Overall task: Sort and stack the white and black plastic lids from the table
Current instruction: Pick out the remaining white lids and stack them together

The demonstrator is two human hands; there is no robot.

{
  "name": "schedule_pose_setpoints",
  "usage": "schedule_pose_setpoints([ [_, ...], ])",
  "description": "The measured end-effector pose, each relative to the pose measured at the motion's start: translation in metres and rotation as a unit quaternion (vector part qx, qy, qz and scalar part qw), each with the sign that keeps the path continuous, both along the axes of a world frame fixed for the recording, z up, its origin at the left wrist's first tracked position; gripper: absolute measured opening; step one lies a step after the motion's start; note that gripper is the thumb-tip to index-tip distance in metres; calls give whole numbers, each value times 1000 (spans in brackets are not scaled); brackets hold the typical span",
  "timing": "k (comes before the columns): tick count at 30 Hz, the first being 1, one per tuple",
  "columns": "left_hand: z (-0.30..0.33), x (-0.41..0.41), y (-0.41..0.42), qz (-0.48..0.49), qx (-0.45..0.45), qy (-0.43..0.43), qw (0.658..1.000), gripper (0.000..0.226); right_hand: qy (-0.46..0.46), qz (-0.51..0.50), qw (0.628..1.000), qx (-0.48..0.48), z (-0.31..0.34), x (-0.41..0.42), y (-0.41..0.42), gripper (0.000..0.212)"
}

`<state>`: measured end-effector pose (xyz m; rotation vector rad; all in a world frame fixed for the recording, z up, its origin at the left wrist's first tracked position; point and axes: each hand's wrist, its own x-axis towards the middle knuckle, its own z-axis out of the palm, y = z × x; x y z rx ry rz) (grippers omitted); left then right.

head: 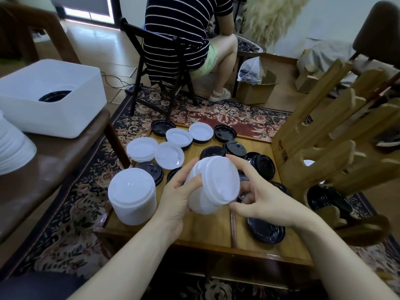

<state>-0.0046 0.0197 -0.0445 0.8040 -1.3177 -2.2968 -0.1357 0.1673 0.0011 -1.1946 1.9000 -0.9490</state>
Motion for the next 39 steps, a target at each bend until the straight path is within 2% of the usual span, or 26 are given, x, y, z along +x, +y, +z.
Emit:
schedule_pose_setpoints([
  [4, 1, 0, 1, -9, -8, 3, 1000, 79, 17, -70, 996, -46, -4, 0, -5, 71],
  [9, 2, 1, -1, -9, -23, 9, 1000, 78, 57, -65, 995, -59, -6, -2, -4, 97],
  [12, 3, 2, -1, -21, -37, 15, 999, 76, 63, -48, 995, -60, -4, -3, -5, 88],
  [18, 6, 3, -1, -37, -40, 28, 998, 73, 24, -110, 991, -67, -3, -12, -4, 74],
  [25, 6, 4, -2, -66, -43, 31, 996, 67, -18, -75, 994, -73, -2, -11, -1, 75],
  [30, 5, 5, -1, -85, -68, 37, 993, 63, 24, -39, 998, -41, 0, -10, 0, 76],
  [37, 0, 4, 3, -98, -85, 54, 990, 72, 82, -66, 994, -39, -3, -5, -4, 74],
  [39, -1, 4, 2, -102, -89, 59, 989, 63, 87, -84, 992, -47, -5, -4, -5, 75],
])
